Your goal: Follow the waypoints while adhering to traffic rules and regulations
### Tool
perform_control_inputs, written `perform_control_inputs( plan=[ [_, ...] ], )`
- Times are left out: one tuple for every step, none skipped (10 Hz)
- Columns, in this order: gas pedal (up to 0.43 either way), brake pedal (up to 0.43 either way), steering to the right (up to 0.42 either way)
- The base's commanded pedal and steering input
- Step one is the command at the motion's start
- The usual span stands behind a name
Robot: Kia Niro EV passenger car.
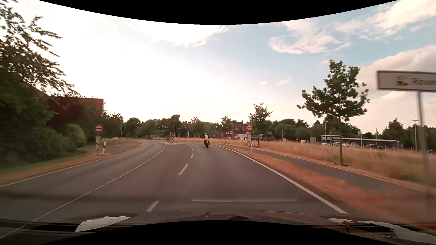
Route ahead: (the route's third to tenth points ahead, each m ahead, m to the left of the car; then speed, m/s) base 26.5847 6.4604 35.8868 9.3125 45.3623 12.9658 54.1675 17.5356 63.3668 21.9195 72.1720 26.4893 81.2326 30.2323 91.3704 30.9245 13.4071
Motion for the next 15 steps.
perform_control_inputs(
  plan=[
    [0.157,0.0,-0.031],
    [0.157,0.0,-0.032],
    [0.157,0.0,-0.032],
    [0.15,0.0,-0.032],
    [0.138,0.0,-0.032],
    [0.11,0.0,-0.032],
    [0.067,0.0,-0.033],
    [0.0,0.0,-0.033],
    [0.0,0.0,-0.034],
    [0.0,0.0,-0.034],
    [0.047,0.0,-0.034],
    [0.197,0.0,-0.035],
    [0.177,0.0,-0.035],
    [0.087,0.0,-0.038],
    [0.079,0.0,-0.041]
  ],
)
